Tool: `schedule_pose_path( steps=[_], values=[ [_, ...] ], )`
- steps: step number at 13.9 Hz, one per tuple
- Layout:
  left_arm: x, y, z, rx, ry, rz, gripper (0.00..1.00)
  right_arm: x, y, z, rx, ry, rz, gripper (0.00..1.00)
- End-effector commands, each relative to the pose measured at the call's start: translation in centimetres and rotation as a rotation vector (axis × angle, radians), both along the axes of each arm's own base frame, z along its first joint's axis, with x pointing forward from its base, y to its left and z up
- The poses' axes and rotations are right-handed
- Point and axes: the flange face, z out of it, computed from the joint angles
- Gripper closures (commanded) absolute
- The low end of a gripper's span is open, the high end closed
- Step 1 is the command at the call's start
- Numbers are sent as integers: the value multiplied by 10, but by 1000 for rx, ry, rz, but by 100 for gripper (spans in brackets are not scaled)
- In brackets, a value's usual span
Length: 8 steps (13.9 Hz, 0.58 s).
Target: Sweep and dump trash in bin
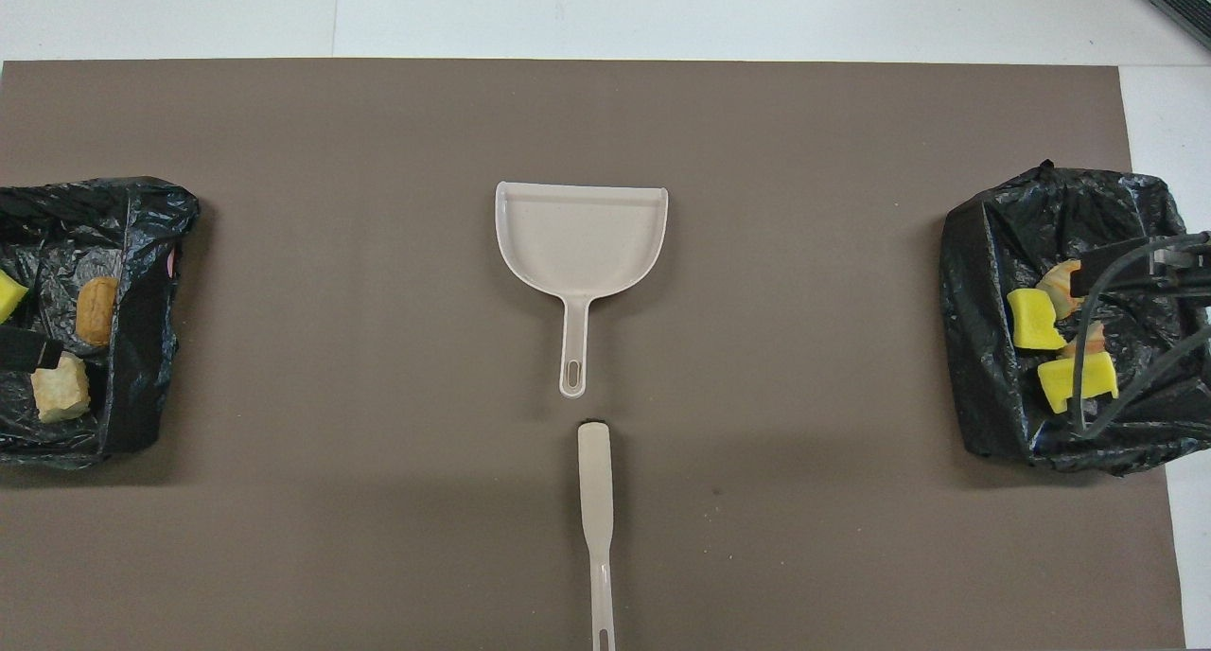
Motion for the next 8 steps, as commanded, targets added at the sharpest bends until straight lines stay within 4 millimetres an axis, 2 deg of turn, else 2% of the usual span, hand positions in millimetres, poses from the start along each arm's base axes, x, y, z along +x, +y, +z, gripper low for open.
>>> schedule_pose_path(
  steps=[1,7,8],
  values=[
    [0,-4,-4,-25,-19,-10,0,-11,4,10,3,56,76,0],
    [-1,-2,-1,-22,-13,-10,0,-10,7,9,13,50,77,0],
    [-1,-2,5,-19,-33,-11,0,-10,7,10,16,45,78,0]
  ],
)
